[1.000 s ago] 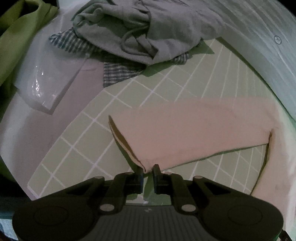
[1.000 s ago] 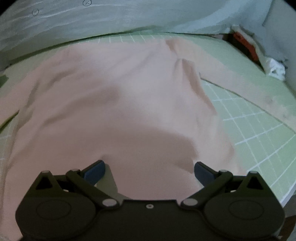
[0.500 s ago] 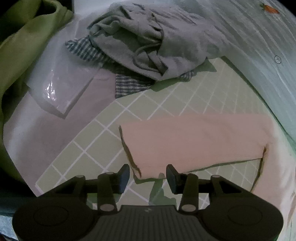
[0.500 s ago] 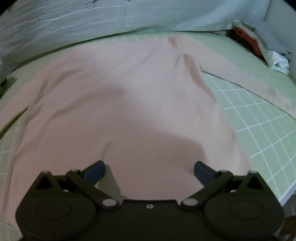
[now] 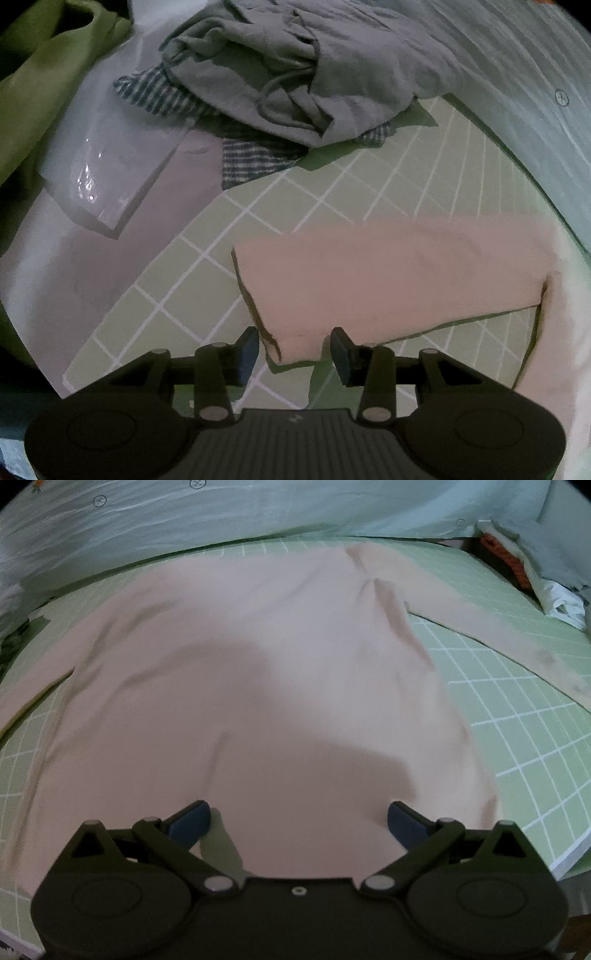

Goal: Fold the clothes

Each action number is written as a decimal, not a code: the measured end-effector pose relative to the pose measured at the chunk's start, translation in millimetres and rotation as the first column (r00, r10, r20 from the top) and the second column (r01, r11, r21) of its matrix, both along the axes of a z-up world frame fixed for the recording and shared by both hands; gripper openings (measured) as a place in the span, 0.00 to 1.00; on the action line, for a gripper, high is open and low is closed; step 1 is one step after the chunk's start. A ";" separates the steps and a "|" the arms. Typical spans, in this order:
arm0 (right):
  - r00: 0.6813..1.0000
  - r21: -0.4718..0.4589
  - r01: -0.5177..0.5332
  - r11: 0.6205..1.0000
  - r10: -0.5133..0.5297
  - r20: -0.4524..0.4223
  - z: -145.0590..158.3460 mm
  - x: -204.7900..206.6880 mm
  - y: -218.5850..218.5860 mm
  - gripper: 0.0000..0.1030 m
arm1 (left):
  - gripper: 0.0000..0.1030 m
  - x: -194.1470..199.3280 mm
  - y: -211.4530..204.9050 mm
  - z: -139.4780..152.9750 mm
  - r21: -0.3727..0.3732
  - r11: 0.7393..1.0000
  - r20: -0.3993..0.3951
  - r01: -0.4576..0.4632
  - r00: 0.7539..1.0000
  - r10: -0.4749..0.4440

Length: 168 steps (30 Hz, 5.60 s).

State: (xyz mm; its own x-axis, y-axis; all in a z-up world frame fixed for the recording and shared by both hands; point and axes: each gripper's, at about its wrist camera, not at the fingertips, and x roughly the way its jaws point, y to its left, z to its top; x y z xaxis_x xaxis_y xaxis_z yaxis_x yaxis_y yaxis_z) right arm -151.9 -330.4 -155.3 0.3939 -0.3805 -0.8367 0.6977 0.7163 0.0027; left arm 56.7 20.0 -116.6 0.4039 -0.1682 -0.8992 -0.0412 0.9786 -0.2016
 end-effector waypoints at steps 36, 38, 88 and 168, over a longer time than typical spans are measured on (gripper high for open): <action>0.965 -0.056 0.264 0.963 -0.263 0.015 14.9 -88.6 -105.9 1.00 | 0.75 -72.9 -203.3 32.7 -0.092 0.912 0.101 0.399 0.915 -0.390; 0.969 -0.072 0.248 0.966 -0.247 0.014 18.0 -80.2 -101.0 1.00 | 0.75 -66.7 -192.2 27.9 -0.047 0.933 0.074 0.356 0.933 -0.352; 0.951 -0.230 -0.199 0.953 0.244 0.191 64.6 66.2 -44.4 0.03 | 0.93 -34.3 -160.5 18.2 0.124 0.933 0.039 0.338 0.938 -0.345; 0.970 -0.104 -0.046 0.994 0.069 0.233 35.1 75.1 128.8 0.03 | 0.93 11.2 -41.4 12.5 0.039 0.826 0.049 0.562 0.825 -0.563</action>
State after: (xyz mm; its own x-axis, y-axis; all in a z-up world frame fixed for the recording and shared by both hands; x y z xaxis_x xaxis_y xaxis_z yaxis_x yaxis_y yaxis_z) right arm -76.8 -201.6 -120.1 0.5995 -0.4261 -0.6775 0.6431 0.7604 0.0907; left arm 67.9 -21.4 -104.1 0.2948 -0.3620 -0.8844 0.5286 0.8328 -0.1647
